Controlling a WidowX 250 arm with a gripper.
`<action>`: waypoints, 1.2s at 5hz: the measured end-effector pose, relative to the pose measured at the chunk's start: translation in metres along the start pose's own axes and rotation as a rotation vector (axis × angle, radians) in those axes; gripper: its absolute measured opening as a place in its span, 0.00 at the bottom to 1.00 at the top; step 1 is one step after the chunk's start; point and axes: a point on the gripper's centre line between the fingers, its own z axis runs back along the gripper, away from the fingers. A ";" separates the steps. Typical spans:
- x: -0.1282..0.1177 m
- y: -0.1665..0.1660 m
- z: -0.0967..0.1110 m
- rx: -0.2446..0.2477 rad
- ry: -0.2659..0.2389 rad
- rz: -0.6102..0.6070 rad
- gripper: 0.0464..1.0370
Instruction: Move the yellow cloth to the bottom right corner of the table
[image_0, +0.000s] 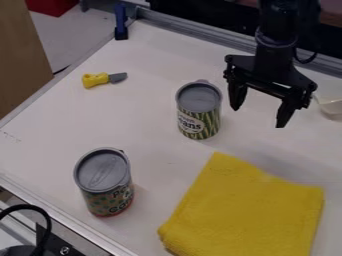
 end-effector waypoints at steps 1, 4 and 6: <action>-0.008 0.001 -0.012 0.010 0.040 0.001 0.96; -0.089 -0.032 -0.030 0.026 0.040 -0.199 0.91; -0.110 -0.041 -0.035 -0.024 -0.030 -0.013 0.34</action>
